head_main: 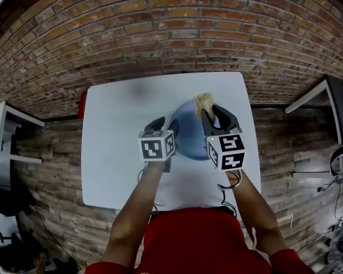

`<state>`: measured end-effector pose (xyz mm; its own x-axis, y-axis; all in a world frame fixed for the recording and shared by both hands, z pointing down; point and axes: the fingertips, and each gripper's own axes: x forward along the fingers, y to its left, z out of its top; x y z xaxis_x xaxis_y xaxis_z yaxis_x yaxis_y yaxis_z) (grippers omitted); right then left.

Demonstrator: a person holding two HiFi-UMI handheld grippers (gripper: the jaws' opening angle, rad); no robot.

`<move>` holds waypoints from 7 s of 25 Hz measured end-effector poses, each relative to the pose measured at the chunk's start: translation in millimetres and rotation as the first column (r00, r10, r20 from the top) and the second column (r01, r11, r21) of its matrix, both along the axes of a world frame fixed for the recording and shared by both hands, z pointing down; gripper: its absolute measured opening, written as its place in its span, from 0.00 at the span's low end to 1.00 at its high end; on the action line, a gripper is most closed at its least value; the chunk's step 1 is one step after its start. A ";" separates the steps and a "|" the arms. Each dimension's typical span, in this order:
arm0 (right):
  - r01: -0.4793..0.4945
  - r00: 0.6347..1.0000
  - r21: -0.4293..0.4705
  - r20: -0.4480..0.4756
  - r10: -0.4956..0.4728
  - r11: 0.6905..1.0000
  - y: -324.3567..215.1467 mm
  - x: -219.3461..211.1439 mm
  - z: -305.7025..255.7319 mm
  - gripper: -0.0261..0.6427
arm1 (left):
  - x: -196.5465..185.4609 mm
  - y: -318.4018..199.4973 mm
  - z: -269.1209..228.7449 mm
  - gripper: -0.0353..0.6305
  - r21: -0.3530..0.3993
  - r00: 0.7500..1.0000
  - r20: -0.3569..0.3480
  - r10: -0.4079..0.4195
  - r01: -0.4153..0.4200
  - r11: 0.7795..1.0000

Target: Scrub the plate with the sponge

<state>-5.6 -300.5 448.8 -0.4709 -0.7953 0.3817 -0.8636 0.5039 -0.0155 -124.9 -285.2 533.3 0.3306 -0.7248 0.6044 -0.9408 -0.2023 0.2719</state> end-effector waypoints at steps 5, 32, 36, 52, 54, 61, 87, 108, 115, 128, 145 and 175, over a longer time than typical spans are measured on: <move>0.004 0.999 -0.112 -0.052 -0.010 0.994 -7.2 -14.4 40.5 0.22 | -3.3 3.9 37.2 0.35 -0.130 1.000 0.002 0.008 -0.008 0.992; -0.089 0.975 -0.375 -0.224 0.003 0.923 -46.1 -6.4 138.9 0.22 | -1.1 1.3 73.2 0.12 -0.229 1.000 0.026 -0.017 0.023 0.973; -0.153 0.966 -0.365 -0.251 0.062 0.918 -51.4 30.4 134.2 0.22 | -1.7 0.7 72.4 0.12 -0.226 1.000 0.020 -0.023 0.027 0.974; 0.081 0.978 -0.434 -0.138 -0.155 0.897 4.4 -73.6 130.7 0.22 | -2.4 1.1 71.4 0.12 -0.219 0.999 0.006 -0.044 0.045 0.975; 0.077 0.975 -0.440 -0.156 -0.161 0.894 5.7 -72.7 136.8 0.22 | -2.6 1.8 71.3 0.11 -0.218 0.999 0.005 -0.048 0.048 0.975; -0.023 0.976 -0.431 -0.204 -0.073 0.902 -7.7 -19.7 137.2 0.22 | -3.4 2.3 70.9 0.11 -0.218 0.999 0.006 -0.053 0.053 0.975; 0.049 0.976 -0.472 -0.166 -0.144 0.880 49.4 -54.8 134.0 0.22 | -2.8 8.0 69.4 0.11 -0.212 0.999 0.001 -0.051 0.050 0.976; -0.067 0.976 -0.448 -0.213 -0.034 0.892 52.8 13.1 129.4 0.22 | -3.1 9.8 69.9 0.11 -0.206 0.999 0.010 -0.043 0.044 0.978; 0.070 0.968 -0.479 -0.179 -0.175 0.875 82.4 -55.8 138.2 0.22 | -4.8 11.4 71.6 0.11 -0.209 0.999 0.015 -0.047 0.049 0.977; -0.022 0.968 -0.502 -0.226 -0.107 0.864 79.3 5.9 147.2 0.22 | -4.1 10.0 70.2 0.11 -0.197 0.999 0.015 -0.041 0.043 0.979; -0.096 0.982 -0.449 -0.189 0.011 0.888 61.9 42.4 125.4 0.22 | -2.1 12.6 63.9 0.19 -0.153 1.000 0.023 -0.019 0.023 0.988; 0.102 0.955 0.253 0.246 -0.166 0.962 70.0 7.5 -92.5 0.22 | 25.2 50.2 -184.8 0.08 0.609 0.998 -0.001 0.063 -0.050 0.792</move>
<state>1.9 -230.5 356.3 -0.6375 -0.7694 0.0401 -0.7688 0.6318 -0.0990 -99.6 -235.1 348.5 0.3896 -0.9202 0.0376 -0.9182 -0.3850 0.0930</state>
